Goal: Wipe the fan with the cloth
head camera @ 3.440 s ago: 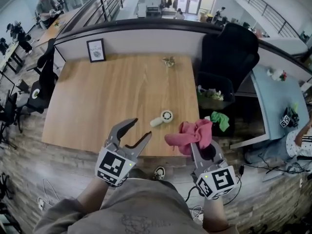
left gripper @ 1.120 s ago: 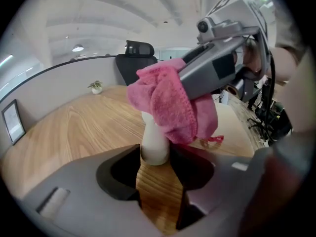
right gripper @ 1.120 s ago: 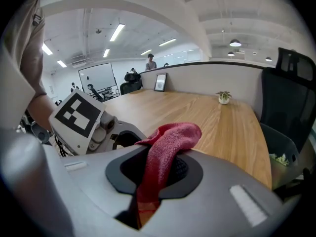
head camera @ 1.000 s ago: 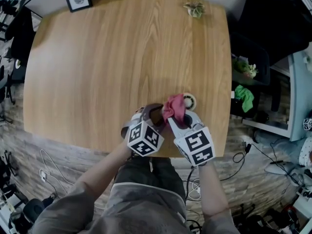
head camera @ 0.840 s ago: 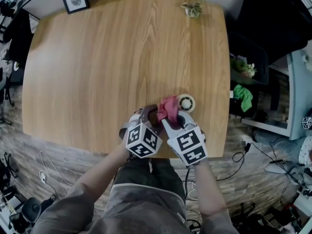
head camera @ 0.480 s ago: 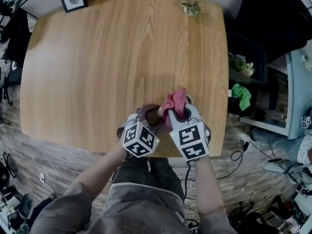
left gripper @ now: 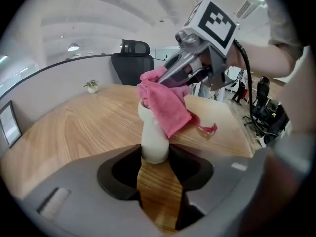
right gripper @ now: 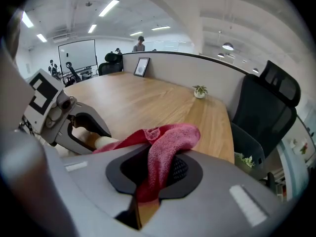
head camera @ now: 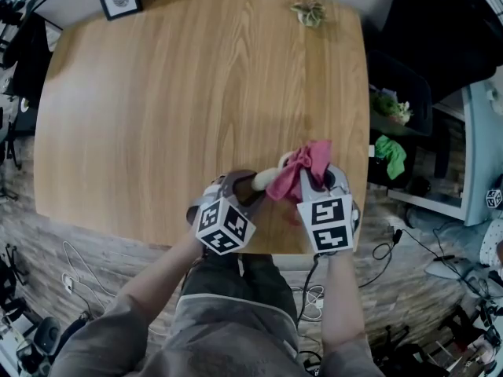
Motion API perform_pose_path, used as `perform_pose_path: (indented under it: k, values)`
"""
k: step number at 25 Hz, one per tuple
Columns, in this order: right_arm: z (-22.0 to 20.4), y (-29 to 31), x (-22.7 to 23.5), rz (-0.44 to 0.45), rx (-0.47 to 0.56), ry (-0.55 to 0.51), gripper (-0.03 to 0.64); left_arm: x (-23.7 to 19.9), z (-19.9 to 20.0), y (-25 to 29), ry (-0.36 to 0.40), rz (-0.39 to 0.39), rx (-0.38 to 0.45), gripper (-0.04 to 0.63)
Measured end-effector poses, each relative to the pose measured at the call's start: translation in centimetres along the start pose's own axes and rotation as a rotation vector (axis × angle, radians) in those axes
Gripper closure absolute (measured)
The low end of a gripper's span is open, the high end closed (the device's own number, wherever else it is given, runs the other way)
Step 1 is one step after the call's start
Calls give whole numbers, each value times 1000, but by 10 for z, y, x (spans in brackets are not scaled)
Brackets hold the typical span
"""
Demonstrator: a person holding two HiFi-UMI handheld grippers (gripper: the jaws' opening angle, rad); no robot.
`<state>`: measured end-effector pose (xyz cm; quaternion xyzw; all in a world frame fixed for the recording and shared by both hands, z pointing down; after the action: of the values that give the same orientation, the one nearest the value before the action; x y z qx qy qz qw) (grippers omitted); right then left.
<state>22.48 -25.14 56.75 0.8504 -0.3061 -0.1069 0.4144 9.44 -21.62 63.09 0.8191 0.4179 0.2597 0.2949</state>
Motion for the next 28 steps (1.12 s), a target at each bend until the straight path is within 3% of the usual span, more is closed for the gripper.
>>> perform_pose_path:
  k: [3, 6, 8, 12, 14, 18, 24, 28]
  values:
    - [3, 6, -18, 75, 2, -9, 561, 0, -2, 0, 0, -2, 0, 419]
    - [6, 11, -33, 89, 18, -34, 561, 0, -3, 1, -15, -11, -3, 419]
    - [8, 13, -43, 111, 21, -59, 563, -1, -3, 0, -22, -13, -4, 419]
    - [8, 25, -82, 237, -9, -130, 561, -1, -2, 0, -14, -19, -9, 419]
    - [9, 31, -98, 248, 3, -166, 561, -1, -3, 0, -18, -26, -11, 419]
    - [12, 34, -94, 198, 30, -180, 561, -1, -2, 1, -14, -24, -3, 420]
    - [21, 19, -32, 62, 97, -38, 561, 0, -2, 0, 8, -21, 1, 420]
    - [2, 3, 3, -46, 71, 27, 561, -1, -3, -1, 0, -29, 6, 420]
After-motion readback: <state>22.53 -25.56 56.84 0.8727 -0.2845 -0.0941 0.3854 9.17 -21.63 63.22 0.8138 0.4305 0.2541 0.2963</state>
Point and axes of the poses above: the fingertips, and each gripper's own axes: y forward along the fingers, x to its right, z out of its top, the point moved 5 cm from there along -y, backward along the fingers, and after that the axes turned 12 degrees about z, right-handed, at the moved point
